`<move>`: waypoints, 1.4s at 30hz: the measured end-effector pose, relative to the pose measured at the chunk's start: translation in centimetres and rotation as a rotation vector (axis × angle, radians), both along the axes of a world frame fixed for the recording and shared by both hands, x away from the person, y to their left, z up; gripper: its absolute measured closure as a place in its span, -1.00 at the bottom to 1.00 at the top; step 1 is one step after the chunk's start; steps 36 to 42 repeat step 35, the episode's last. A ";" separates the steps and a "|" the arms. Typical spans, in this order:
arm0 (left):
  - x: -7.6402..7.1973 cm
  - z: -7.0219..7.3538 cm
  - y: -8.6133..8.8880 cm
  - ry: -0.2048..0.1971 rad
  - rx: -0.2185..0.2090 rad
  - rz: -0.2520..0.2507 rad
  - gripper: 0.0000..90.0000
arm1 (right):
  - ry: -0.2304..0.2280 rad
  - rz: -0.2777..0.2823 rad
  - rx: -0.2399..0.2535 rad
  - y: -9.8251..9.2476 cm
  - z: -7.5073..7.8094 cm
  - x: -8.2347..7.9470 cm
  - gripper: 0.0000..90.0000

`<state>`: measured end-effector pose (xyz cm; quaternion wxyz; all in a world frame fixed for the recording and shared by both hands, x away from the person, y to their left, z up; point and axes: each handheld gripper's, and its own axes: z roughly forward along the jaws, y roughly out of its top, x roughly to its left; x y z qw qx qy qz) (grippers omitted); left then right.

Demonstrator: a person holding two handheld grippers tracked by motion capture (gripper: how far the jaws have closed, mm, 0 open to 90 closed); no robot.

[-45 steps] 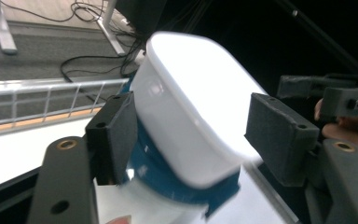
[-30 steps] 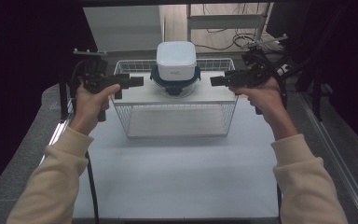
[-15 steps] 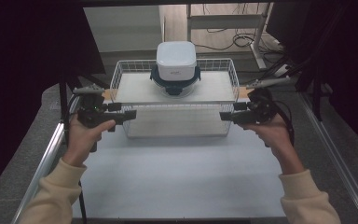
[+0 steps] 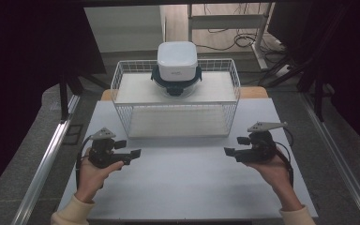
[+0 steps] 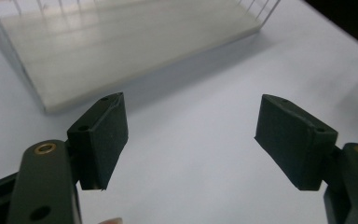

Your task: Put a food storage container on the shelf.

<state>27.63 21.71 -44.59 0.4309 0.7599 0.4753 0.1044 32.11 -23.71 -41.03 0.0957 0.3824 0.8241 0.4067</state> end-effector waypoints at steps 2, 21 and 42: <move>-0.2 -1.0 0.0 0.016 -0.005 -0.002 -0.46 | 0.022 -0.002 0.013 0.0 -1.3 -0.2 -0.36; -1.1 -5.0 -1.0 0.068 0.082 -0.023 -0.49 | 0.091 0.000 -0.036 -0.5 -6.3 -0.6 -0.36; -1.0 -5.3 -1.1 0.034 0.122 0.010 -0.53 | 0.071 -0.005 -0.016 -0.9 -6.1 -0.4 -0.41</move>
